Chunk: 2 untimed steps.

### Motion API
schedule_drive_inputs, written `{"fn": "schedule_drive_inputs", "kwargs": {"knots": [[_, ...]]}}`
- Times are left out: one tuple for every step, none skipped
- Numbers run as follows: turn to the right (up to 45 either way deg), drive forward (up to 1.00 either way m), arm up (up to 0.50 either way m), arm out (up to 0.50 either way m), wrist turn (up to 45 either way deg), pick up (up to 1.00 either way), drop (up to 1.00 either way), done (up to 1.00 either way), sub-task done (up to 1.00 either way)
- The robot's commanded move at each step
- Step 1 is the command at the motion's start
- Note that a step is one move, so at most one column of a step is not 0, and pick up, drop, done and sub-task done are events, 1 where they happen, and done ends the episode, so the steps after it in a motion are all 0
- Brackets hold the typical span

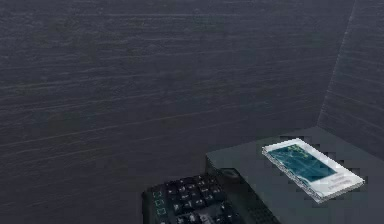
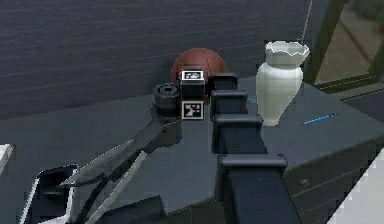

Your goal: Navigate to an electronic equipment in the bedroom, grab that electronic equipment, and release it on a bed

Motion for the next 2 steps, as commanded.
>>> {"fn": "schedule_drive_inputs", "kwargs": {"knots": [[0.0, 0.00, 0.00, 0.00, -9.0, 0.00, 0.00, 0.00, 0.00], [0.0, 0.00, 0.00, -0.16, 0.0, 0.00, 0.00, 0.00, 0.00]]}}
